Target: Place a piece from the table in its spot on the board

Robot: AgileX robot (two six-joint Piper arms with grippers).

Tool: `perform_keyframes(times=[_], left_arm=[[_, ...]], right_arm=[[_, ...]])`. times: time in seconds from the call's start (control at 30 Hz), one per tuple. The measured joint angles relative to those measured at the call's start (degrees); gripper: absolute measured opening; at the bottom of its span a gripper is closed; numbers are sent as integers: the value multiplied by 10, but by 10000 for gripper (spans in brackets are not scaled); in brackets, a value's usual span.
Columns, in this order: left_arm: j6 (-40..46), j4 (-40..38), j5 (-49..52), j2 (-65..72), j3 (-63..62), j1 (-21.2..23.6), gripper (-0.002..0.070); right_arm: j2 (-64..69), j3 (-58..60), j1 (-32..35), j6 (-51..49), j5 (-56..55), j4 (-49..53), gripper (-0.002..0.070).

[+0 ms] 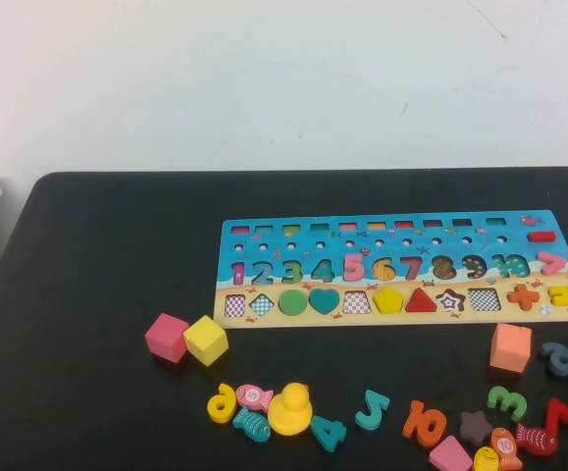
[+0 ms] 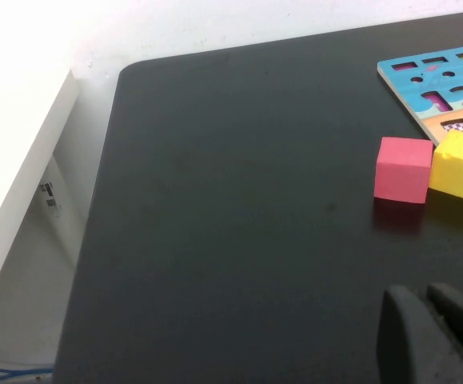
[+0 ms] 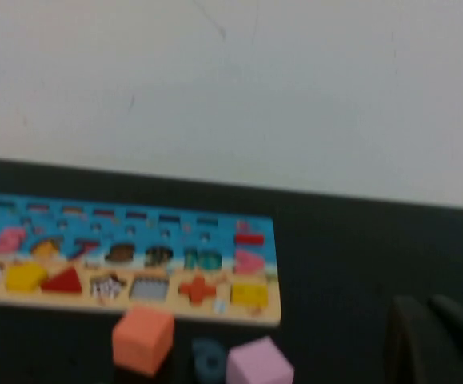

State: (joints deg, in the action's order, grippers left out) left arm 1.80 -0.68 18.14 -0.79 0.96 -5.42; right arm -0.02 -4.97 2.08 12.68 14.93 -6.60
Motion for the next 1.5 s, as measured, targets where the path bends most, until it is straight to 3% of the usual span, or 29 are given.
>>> perform_keyframes(times=[0.13,0.77,1.07,1.5], left_arm=[[0,0,0,0,0,0,-1],[0,0,0,0,0,0,-1],[1,0,0,0,0,0,-1],[1,0,0,0,0,0,-1]], right_arm=[[-6,63,15,0,23,0,19],[-6,62,20,-26,63,5,18],[-6,62,20,-139,64,94,19],[-6,62,20,-150,56,105,19]])
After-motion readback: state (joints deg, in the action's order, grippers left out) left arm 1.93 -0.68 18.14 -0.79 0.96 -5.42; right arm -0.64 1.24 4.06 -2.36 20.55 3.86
